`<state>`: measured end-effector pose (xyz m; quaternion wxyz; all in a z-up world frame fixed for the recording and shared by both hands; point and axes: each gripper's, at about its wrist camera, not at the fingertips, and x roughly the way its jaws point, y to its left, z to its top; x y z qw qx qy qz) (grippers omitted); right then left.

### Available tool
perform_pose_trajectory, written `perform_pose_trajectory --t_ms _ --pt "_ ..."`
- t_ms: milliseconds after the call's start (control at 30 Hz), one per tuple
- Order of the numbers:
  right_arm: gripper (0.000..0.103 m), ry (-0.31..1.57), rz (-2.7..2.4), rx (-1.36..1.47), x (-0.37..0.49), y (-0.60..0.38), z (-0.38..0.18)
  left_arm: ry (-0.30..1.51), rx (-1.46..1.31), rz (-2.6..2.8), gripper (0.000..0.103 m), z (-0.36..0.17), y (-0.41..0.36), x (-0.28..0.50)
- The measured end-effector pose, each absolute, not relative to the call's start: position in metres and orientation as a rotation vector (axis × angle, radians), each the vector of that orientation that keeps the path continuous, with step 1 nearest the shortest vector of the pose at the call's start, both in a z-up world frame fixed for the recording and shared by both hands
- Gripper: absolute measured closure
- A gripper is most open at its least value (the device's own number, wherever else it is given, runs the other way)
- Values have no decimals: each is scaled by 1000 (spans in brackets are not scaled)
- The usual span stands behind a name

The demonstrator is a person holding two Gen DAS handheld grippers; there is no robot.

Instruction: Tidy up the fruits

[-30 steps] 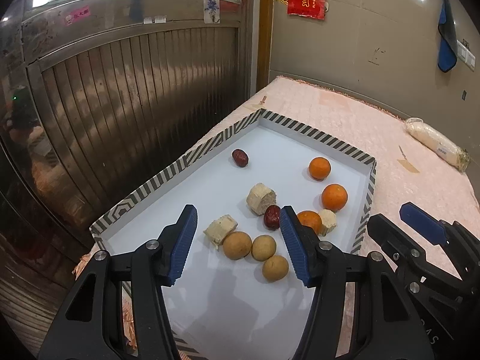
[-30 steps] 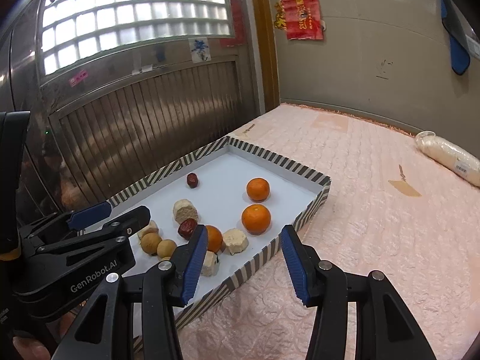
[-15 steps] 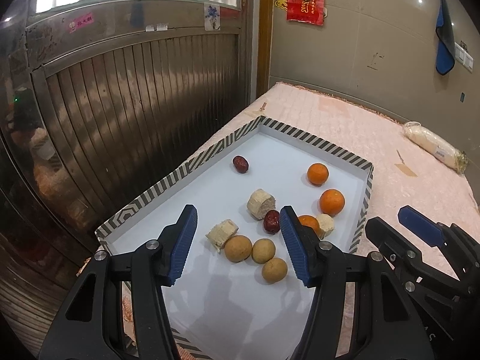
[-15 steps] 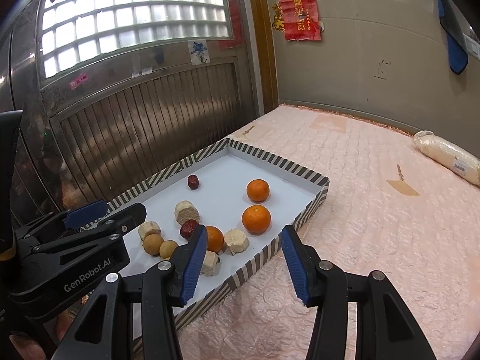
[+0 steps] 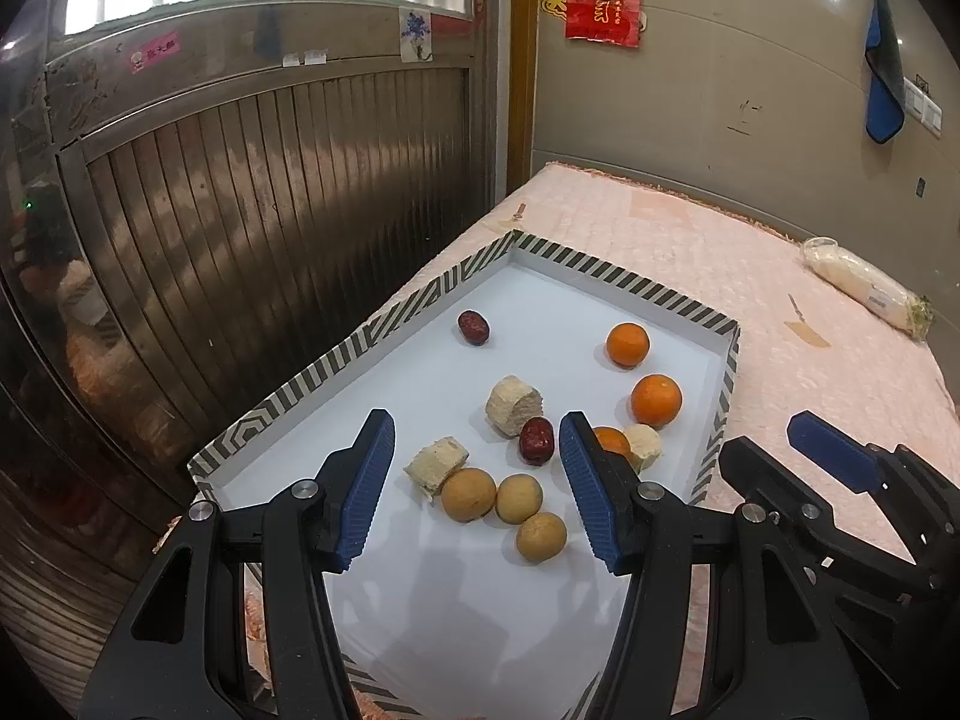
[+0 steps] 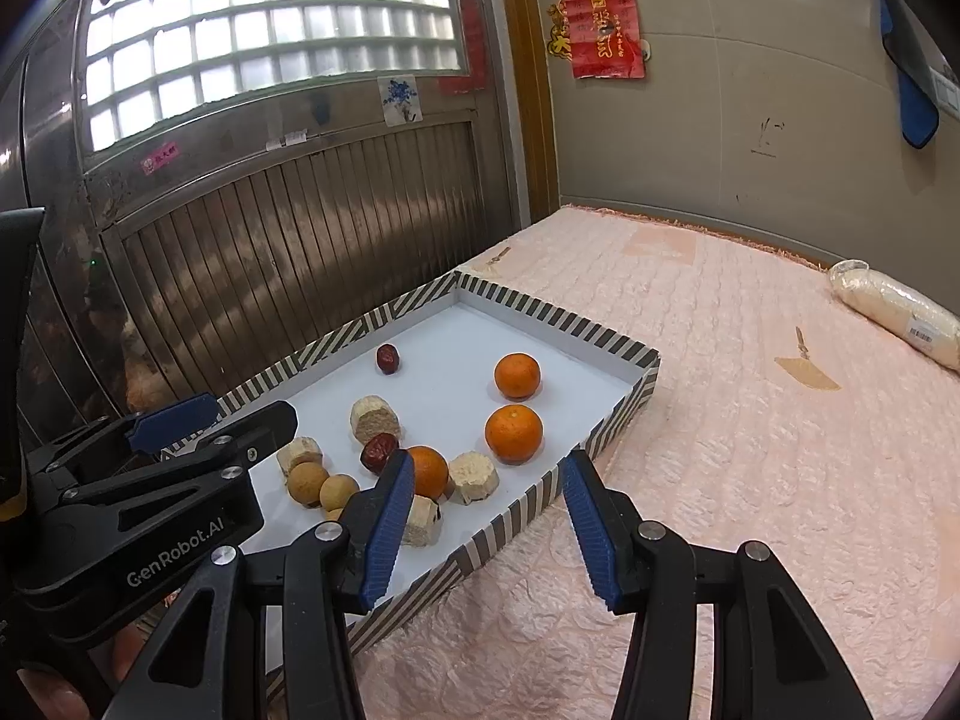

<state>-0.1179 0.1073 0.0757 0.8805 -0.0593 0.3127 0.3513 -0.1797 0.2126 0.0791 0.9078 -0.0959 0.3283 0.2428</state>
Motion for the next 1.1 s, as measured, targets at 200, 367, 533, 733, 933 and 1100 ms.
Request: perform_pose_trajectory --t_ms 200,367,533,733,933,1100 --pt "53 659 735 -120 -117 107 74 694 -201 493 46 77 214 -176" --pt "53 664 736 -122 -116 109 72 696 -203 487 46 76 214 -175" --pt "53 673 735 -121 -116 112 70 704 -206 483 46 74 215 -174" --pt "53 678 735 -121 -115 114 68 704 -205 483 46 73 216 -173" --pt "53 690 731 -109 -114 113 66 696 -206 478 46 73 216 -171" --pt "53 710 723 -81 -107 102 63 704 -184 466 46 74 208 -165"
